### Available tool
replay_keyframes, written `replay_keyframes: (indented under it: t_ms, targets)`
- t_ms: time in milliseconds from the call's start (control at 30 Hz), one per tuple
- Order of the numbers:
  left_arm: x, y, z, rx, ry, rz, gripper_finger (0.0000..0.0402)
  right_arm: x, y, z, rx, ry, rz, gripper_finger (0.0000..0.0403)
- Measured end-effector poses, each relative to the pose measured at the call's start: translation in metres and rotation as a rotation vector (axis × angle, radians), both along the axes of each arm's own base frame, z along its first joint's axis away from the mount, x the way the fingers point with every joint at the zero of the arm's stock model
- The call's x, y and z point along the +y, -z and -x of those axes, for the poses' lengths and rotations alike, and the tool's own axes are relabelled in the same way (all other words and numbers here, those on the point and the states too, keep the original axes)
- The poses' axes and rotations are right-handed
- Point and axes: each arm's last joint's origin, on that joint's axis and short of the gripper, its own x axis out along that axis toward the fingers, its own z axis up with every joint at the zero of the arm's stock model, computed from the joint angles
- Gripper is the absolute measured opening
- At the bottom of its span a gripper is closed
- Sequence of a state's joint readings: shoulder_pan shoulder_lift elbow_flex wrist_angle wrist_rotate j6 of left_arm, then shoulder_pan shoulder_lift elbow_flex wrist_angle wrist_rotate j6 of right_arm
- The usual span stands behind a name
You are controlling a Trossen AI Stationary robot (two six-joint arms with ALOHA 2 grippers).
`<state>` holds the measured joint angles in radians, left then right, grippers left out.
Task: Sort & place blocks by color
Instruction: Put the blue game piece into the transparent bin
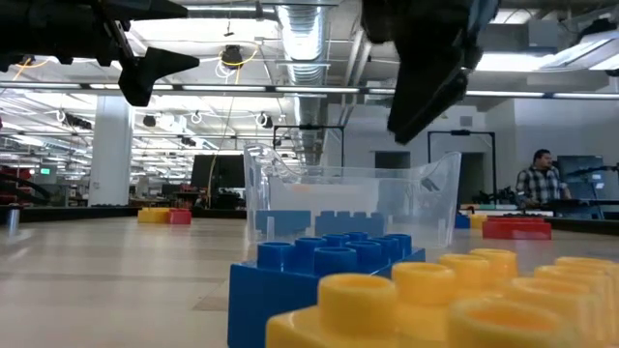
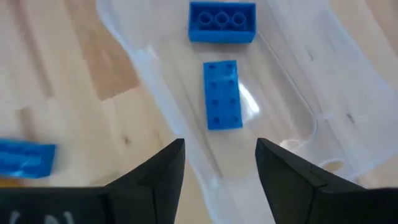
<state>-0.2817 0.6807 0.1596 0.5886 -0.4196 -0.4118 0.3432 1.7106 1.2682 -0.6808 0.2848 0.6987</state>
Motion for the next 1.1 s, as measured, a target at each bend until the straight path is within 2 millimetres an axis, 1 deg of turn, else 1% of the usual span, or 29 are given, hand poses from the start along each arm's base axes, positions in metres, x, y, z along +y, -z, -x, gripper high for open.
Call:
replay_keyframes:
  t_ms: [133, 267, 367, 433, 500, 567, 667, 733, 867, 1000, 1100]
  targets:
    - [0.000, 0.000, 0.000, -0.001, -0.007, 0.001, 0.0308, 0.010, -0.015, 0.004, -0.088, -0.039, -0.012, 0.0212]
    - [0.000, 0.000, 0.000, -0.004, -0.007, 0.002, 0.0308, 0.026, -0.025, -0.004, -0.245, -0.154, 0.000, 0.0210]
    - [0.000, 0.000, 0.000, -0.004, -0.006, 0.003, 0.0308, 0.042, -0.028, -0.016, -0.387, -0.258, 0.021, 0.0209]
    - [0.000, 0.000, 0.000, -0.004, -0.007, 0.002, 0.0308, 0.050, -0.027, -0.021, -0.451, -0.322, 0.051, 0.0209]
    - [0.000, 0.000, 0.000, -0.004, -0.007, 0.003, 0.0308, 0.055, -0.029, -0.031, -0.561, -0.321, 0.084, 0.0209]
    - [0.000, -0.001, 0.000, -0.008, -0.006, 0.004, 0.0308, 0.057, -0.024, -0.040, -0.621, -0.308, 0.146, 0.0209]
    - [0.000, -0.001, 0.000, -0.008, -0.006, 0.004, 0.0308, 0.052, -0.014, -0.055, -0.671, -0.313, 0.219, 0.0209]
    - [0.000, -0.001, 0.000, -0.007, -0.007, -0.003, 0.0308, 0.044, -0.010, -0.062, -0.684, -0.295, 0.221, 0.0209]
    - [0.000, -0.001, 0.000, 0.000, -0.010, -0.051, 0.0308, 0.025, -0.008, -0.070, -0.669, -0.293, 0.206, 0.0208]
    - [0.000, -0.001, 0.000, 0.004, -0.016, -0.099, 0.0308, 0.005, -0.011, -0.070, -0.673, -0.293, 0.233, 0.0203]
    - [0.000, -0.001, 0.000, 0.008, -0.021, -0.119, 0.0308, -0.010, -0.015, -0.065, -0.678, -0.298, 0.246, 0.0196]
